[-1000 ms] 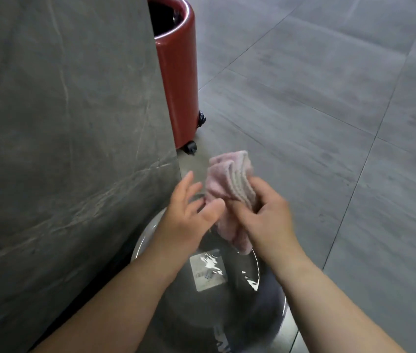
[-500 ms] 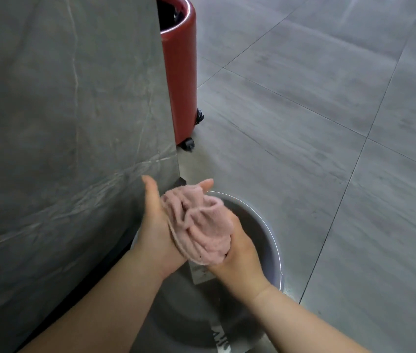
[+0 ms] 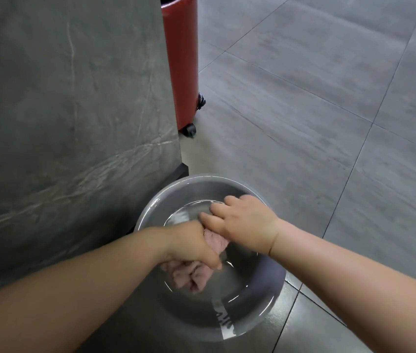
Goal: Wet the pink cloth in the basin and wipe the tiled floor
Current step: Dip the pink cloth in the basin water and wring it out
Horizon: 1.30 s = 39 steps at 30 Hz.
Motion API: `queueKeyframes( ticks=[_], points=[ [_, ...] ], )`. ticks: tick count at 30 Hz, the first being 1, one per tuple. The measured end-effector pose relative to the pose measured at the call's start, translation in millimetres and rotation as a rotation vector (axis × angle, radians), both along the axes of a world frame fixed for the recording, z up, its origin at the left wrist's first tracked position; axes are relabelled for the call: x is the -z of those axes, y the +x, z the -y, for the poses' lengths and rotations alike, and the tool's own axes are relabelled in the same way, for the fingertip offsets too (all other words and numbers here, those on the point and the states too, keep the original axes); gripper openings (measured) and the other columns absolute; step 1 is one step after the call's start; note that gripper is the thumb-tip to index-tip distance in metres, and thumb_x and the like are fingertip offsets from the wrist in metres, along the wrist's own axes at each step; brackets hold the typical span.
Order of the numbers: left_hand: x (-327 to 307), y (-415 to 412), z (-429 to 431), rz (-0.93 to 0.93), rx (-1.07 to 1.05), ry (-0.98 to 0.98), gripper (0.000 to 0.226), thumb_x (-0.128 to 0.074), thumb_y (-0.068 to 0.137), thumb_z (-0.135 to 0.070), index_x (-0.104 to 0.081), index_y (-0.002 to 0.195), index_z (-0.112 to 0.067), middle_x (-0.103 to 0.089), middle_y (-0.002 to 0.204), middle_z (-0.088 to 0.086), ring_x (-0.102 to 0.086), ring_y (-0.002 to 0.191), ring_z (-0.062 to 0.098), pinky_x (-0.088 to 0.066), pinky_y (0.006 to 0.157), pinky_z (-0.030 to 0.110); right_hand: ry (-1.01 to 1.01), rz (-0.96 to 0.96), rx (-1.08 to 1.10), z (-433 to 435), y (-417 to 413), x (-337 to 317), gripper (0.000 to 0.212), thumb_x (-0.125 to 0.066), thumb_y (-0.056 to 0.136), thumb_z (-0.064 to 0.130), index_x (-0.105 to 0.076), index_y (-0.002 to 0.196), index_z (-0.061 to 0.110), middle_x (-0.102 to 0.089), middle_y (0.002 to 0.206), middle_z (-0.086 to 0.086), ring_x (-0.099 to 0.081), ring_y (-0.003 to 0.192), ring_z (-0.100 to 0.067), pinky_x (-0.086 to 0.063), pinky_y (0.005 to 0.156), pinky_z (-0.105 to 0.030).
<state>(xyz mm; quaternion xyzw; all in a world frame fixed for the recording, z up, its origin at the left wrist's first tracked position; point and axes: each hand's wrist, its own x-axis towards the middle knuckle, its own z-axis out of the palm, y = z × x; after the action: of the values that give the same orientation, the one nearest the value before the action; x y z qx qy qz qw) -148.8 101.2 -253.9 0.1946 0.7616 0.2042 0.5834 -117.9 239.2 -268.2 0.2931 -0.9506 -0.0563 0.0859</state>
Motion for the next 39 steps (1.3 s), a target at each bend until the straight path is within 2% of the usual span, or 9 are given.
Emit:
queueKeyframes(
  ticks=[5,8,13,18,23,26,28,32,39],
  points=[
    [16.4,1.6,-5.6,-0.795,0.262,-0.08,0.025,-0.049,0.084,-0.029,-0.052,0.107,-0.018,-0.067,0.102,0.003,-0.062,0.102,0.026,-0.044,0.076,0.029,-0.089,0.621,0.499,26.3,11.8,0.1,0.029,-0.046,0.088,0.017,-0.051,0.116,0.011,-0.061,0.118,-0.011,-0.059,0.105,-0.032,-0.032,0.064,-0.029],
    [28.0,-2.8,-4.2,-0.948,0.49,-0.039,0.027,-0.043,0.089,-0.025,-0.049,0.113,-0.015,-0.062,0.117,0.005,-0.061,0.106,0.029,-0.042,0.074,0.031,-0.373,0.766,0.683,32.1,21.8,3.2,0.013,-0.049,0.081,0.02,-0.054,0.071,0.014,-0.07,0.097,-0.014,-0.065,0.091,-0.031,-0.038,0.066,-0.027],
    [26.3,-12.5,8.7,-1.271,0.717,0.285,0.018,-0.057,0.05,-0.037,-0.057,0.053,-0.019,-0.058,0.046,-0.002,-0.058,0.037,0.012,-0.036,0.033,0.015,-1.05,1.269,0.821,34.0,32.5,3.9,0.024,-0.058,0.072,0.003,-0.054,0.049,0.004,-0.055,0.032,0.002,-0.046,0.025,-0.004,-0.041,0.044,-0.019],
    [40.9,-3.0,8.2,-1.312,0.374,0.297,0.052,-0.077,0.038,-0.032,-0.061,0.086,-0.019,-0.063,0.096,0.005,-0.056,0.089,0.022,-0.034,0.079,0.03,-0.927,1.072,0.985,16.8,30.8,2.4,0.011,-0.056,0.074,0.013,-0.058,0.064,0.017,-0.062,0.055,0.002,-0.057,0.051,-0.014,-0.048,0.055,-0.021],
    [20.1,25.6,-0.3,-0.401,-0.596,0.181,0.081,-0.068,0.07,-0.049,-0.027,0.139,-0.034,-0.004,0.156,0.003,-0.014,0.142,0.025,-0.017,0.115,0.038,-0.089,0.098,0.822,5.5,30.6,9.7,0.023,-0.073,0.051,0.024,-0.053,0.062,0.02,-0.064,0.061,-0.001,-0.063,0.059,-0.024,-0.026,0.053,-0.025],
    [30.2,18.8,-7.7,0.193,-1.212,0.353,0.114,-0.068,0.043,-0.076,-0.034,0.136,-0.018,-0.046,0.14,0.015,-0.054,0.119,0.03,-0.047,0.097,0.044,-0.255,-0.315,0.453,13.2,36.9,28.6,0.003,-0.054,0.064,0.018,-0.055,0.066,0.017,-0.054,0.054,-0.001,-0.051,0.059,-0.024,-0.033,0.066,-0.032],
    [33.9,10.5,-6.9,0.391,-1.367,0.431,0.124,-0.075,0.034,-0.071,-0.036,0.135,-0.01,-0.055,0.13,0.014,-0.063,0.105,0.032,-0.055,0.082,0.042,-0.414,-0.337,0.305,25.2,43.1,35.8,0.005,-0.047,0.081,0.01,-0.05,0.083,0.013,-0.053,0.065,-0.004,-0.042,0.071,-0.022,-0.039,0.08,-0.038],
    [23.4,10.3,-5.7,0.648,-1.259,0.585,0.041,-0.046,0.088,-0.039,-0.061,0.088,-0.002,-0.069,0.068,0.009,-0.068,0.057,0.018,-0.057,0.051,0.025,-0.618,-0.243,0.338,33.5,48.5,34.6,0.021,-0.052,0.074,0.017,-0.046,0.093,0.013,-0.058,0.081,-0.007,-0.04,0.076,-0.019,-0.042,0.06,-0.028],
    [14.7,-4.8,-12.8,0.521,-1.417,0.743,0.034,-0.049,0.08,-0.047,-0.055,0.071,-0.015,-0.056,0.066,0.002,-0.061,0.062,0.011,-0.053,0.071,0.028,-1.118,0.302,0.75,50.6,43.2,20.8,0.028,-0.059,0.072,0.016,-0.043,0.094,0.023,-0.062,0.095,-0.017,-0.05,0.082,-0.02,-0.027,0.058,-0.026]
  ],
)
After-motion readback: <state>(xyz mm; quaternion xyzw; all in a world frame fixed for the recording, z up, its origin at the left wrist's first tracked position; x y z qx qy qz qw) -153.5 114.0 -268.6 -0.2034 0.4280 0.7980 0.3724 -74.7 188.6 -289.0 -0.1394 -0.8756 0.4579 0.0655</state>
